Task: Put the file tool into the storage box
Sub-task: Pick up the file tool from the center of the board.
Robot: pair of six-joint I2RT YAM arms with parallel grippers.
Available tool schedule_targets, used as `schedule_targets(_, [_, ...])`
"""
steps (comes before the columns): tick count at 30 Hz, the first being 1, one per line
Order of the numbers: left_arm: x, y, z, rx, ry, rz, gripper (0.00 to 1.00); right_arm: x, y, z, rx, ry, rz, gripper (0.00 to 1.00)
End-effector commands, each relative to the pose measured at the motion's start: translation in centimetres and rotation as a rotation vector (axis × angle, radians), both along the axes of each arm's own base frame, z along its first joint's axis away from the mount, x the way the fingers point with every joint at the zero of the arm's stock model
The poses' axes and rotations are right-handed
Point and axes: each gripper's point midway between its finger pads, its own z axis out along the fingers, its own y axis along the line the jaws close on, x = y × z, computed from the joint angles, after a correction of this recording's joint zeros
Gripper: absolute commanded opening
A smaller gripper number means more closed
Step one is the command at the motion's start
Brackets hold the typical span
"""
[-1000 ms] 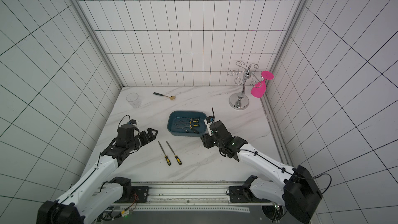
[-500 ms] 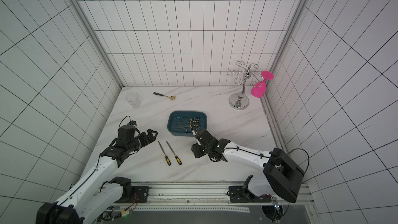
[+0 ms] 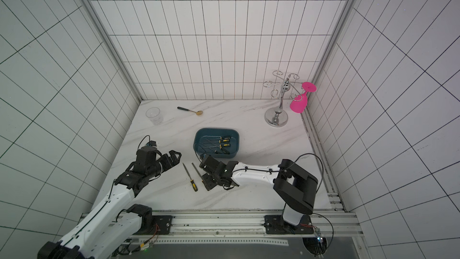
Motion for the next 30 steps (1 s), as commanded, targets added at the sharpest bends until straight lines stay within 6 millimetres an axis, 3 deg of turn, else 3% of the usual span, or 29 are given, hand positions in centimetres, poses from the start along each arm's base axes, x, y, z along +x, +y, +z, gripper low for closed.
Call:
schedule_targets(1, [0.4, 1.7, 0.4, 0.031, -0.024, 0.091, 0.98, 0.2, 0.1, -0.5, -0.088, -0.051, 0.004, 0.56])
schedule_targets(9, [0.4, 2.4, 0.1, 0.008, -0.019, 0.118, 0.98, 0.2, 0.1, -2.4, -0.155, -0.061, 0.019, 0.56])
schedule_targets(17, [0.3, 2.2, -0.4, 0.009, -0.003, 0.098, 0.98, 1.2, -2.6, -2.0, -0.2, -0.131, -0.022, 0.57])
schedule_targets(25, [0.4, 1.5, -0.3, -0.013, 0.01, 0.069, 0.98, -0.6, -0.9, -3.3, -0.156, -0.033, 0.041, 0.54])
schedule_targets(30, [0.2, 1.3, -0.1, -0.007, 0.011, 0.049, 0.98, -0.6, -1.0, -3.8, -0.175, -0.041, 0.036, 0.5])
